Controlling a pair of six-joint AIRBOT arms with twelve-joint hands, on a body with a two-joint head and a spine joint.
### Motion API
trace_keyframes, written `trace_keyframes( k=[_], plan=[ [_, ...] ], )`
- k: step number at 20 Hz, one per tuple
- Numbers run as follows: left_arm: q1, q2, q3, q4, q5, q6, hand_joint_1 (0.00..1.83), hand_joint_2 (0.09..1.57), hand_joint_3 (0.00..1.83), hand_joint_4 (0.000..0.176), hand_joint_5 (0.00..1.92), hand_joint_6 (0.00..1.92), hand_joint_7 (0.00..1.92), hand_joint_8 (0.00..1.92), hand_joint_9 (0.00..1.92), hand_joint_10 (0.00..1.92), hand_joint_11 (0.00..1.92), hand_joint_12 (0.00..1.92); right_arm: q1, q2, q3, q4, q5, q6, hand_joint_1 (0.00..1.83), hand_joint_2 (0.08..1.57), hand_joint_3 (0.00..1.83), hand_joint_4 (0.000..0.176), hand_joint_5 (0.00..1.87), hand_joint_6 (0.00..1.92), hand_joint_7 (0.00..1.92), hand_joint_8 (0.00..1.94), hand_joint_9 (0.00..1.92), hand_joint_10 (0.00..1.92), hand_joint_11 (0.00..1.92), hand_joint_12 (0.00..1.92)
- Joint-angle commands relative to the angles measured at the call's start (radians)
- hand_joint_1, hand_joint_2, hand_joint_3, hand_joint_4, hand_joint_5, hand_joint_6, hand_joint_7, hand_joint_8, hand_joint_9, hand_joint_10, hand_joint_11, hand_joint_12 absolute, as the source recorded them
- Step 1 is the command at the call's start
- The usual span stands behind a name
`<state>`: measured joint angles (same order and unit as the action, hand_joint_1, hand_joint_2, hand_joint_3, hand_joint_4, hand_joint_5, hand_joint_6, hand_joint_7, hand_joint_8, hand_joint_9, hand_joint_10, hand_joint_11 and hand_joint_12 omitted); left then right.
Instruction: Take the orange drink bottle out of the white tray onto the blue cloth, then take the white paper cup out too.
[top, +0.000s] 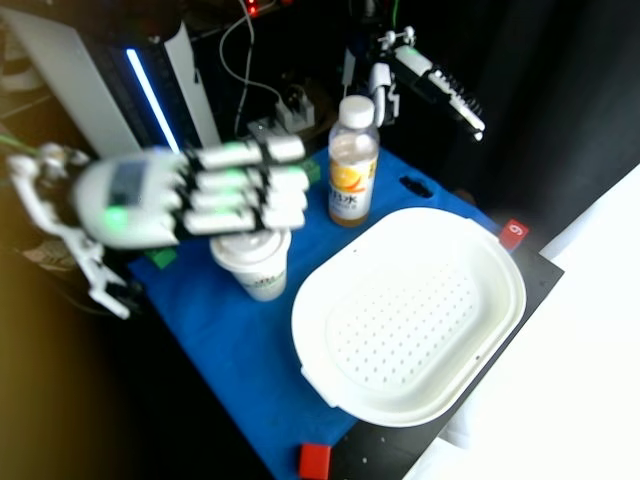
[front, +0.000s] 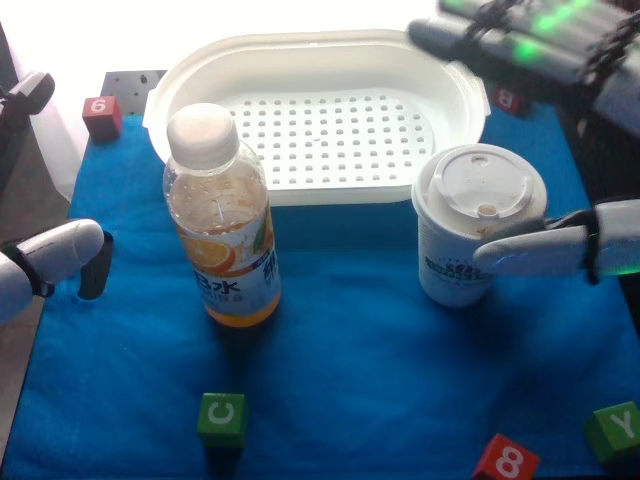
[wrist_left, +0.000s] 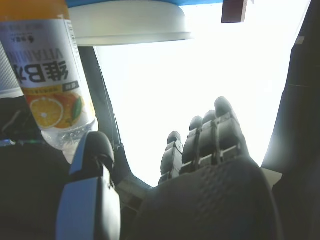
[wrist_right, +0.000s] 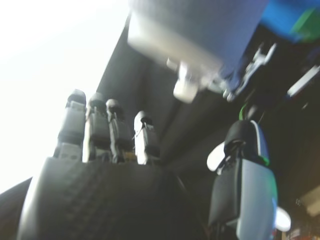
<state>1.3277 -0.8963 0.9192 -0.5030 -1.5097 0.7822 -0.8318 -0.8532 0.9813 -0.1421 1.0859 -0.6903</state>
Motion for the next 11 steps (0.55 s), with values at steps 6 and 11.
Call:
trace_keyframes(
  k=[6,11],
  plan=[
    [-0.004,0.023,-0.005,0.025,-0.187,-0.007,0.6,1.18,0.0,0.078,0.0,0.0,0.0,0.0,0.0,0.0,0.0,0.18,-0.067,0.049,-0.032,0.212,0.285,-0.097,0.55,1.23,0.04,0.0,0.0,0.0,0.0,0.0,0.0,0.0,0.0,0.0],
    [-0.013,0.033,0.008,0.05,-0.214,-0.007,0.62,1.19,0.0,0.107,0.0,0.0,0.01,0.0,0.04,0.0,0.0,0.14,-0.067,0.051,-0.029,0.267,0.325,-0.114,0.69,1.26,0.04,0.0,0.0,0.0,0.0,0.0,0.0,0.0,0.0,0.0]
  ],
)
